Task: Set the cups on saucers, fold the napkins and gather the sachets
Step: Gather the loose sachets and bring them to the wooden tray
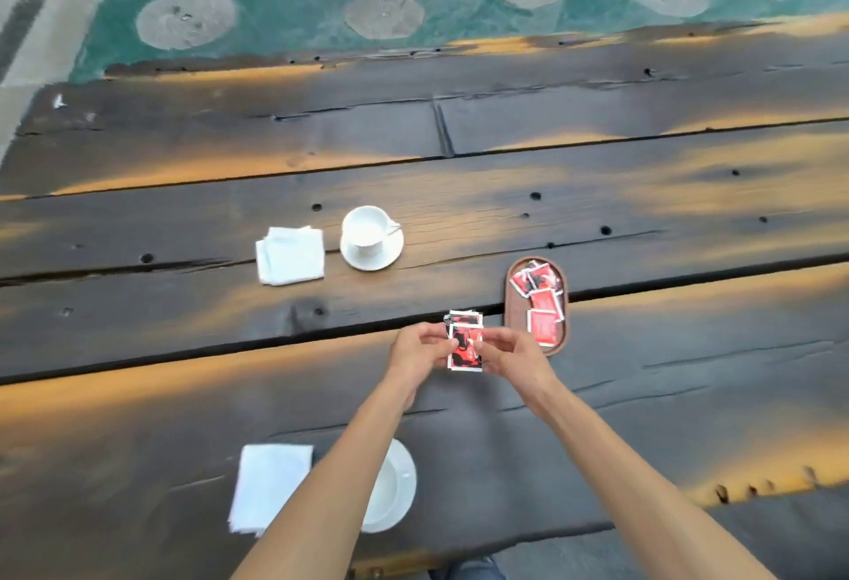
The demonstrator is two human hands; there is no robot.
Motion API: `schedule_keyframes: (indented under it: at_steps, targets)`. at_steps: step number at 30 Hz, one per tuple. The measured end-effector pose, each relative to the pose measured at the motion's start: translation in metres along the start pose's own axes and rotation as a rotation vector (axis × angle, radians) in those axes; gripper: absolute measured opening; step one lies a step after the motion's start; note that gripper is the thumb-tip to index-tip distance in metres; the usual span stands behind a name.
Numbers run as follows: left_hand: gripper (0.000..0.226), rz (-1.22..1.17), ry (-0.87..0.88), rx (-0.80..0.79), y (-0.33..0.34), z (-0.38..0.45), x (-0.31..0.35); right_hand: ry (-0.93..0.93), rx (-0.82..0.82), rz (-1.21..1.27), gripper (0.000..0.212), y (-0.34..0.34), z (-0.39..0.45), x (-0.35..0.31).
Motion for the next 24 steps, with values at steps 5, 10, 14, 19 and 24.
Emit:
schedule_keyframes:
  at_steps: [5,10,14,19,24]
  targets:
    - [0.026,0.164,-0.018,-0.041,0.069,0.032,-0.012,0.066,0.179,-0.032,0.020,-0.066,0.018,0.029]
    - [0.020,0.270,-0.011,-0.013,0.108,0.069,-0.014,0.093,0.258,-0.022,0.021,-0.098,0.050,0.039]
    - [0.020,0.322,-0.031,-0.027,0.122,0.095,-0.014,0.128,0.335,-0.136,0.024,-0.112,0.074,0.041]
    - [0.022,0.407,-0.077,-0.137,0.129,0.112,-0.016,0.153,0.382,-0.229,0.020,-0.119,0.087,0.047]
    - [0.025,0.544,-0.009,-0.084,0.124,0.118,-0.011,0.175,0.383,-0.237,0.016,-0.127,0.086,0.053]
Point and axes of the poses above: each hand's wrist, its own z-axis towards the middle knuckle, its own y-axis out of the palm, x = y × z, the point moved 7 cm from there along z, towards the middle knuckle, and after that the axes turned 10 degrees about -z, right-handed, at the moved point
